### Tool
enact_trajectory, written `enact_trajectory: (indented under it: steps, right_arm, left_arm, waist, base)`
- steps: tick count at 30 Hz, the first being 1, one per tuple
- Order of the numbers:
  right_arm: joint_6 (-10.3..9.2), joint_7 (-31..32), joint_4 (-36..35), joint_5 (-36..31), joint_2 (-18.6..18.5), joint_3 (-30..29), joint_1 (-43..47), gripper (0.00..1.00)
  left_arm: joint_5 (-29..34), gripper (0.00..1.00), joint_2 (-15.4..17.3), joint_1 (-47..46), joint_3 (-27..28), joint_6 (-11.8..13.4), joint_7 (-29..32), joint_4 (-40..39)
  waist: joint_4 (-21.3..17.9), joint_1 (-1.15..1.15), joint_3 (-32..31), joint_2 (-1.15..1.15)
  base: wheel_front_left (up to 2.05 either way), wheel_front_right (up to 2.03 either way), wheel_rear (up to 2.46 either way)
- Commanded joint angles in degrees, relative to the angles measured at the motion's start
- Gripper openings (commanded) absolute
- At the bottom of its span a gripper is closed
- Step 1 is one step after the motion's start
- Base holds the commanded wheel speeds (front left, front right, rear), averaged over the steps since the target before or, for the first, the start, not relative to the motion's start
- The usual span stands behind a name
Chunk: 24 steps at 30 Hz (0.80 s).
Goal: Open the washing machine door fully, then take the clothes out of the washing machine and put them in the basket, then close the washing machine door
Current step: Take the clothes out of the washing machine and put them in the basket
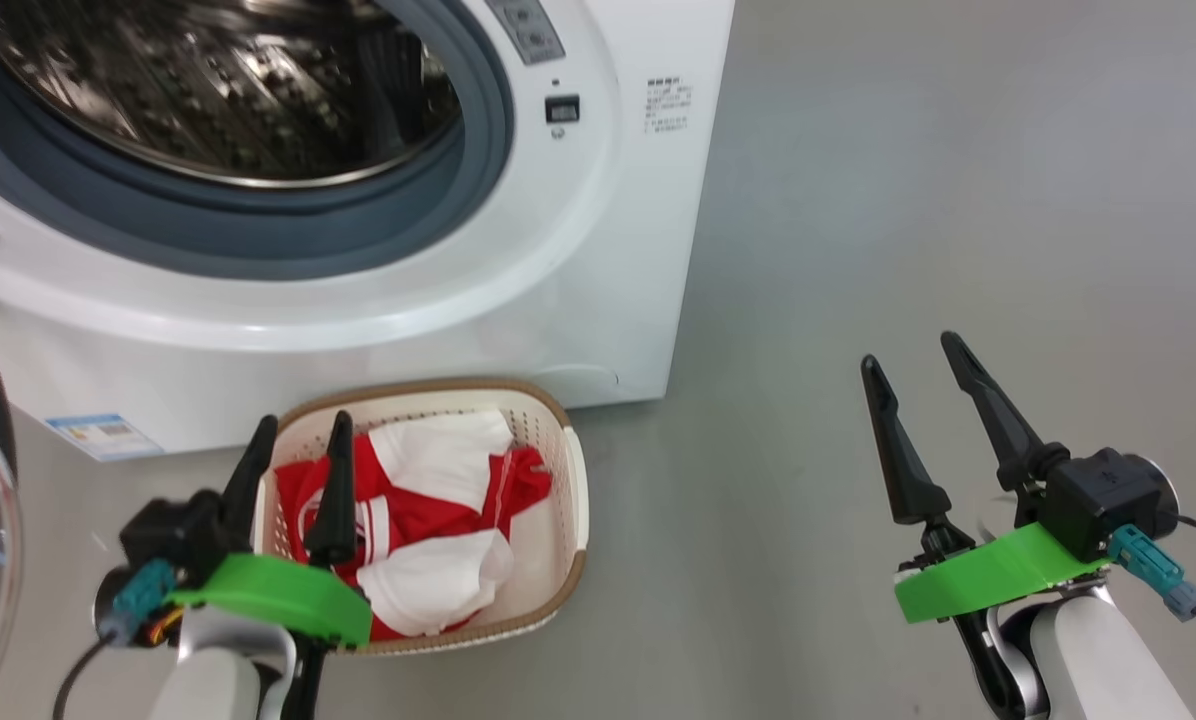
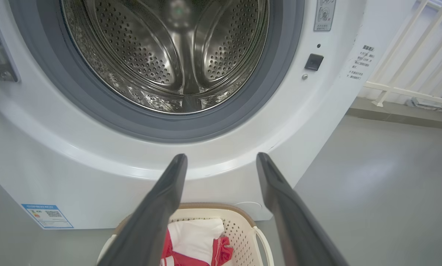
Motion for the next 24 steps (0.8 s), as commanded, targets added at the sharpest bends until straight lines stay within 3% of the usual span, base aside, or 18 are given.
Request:
enact_trajectory:
  steps: [1,9,24]
  right_arm:
    - [0.28,-0.4,-0.8,0.2,0.0,0.7,0.4,1.0]
    - [0.28,-0.4,0.8,-0.3,0.0,-0.8,2.2,1.0]
    - [0.28,-0.4,-0.1,-3.6,0.0,-5.5,7.8,1.0]
  left_arm:
    - [1.0,1.0,1.1,1.8,2.2,0.2,-0.7,-3.6]
    - [5.6,1.0,1.5,10.8,3.0,1.8,-0.7,-17.7]
    - [7.1,1.0,2.2,25.0,4.9,6.7,1.7,-31.0]
  waist:
    - [0.5,0.0,-3.1,0.0]
    - [0.1,0.0,-7.0,0.0]
    - [1.5,0.0,-12.6,0.0]
  base:
    - [0.0,0.0,0.0]
    - [0.0,0.0,0.0]
    - [0.0,0.0,0.0]
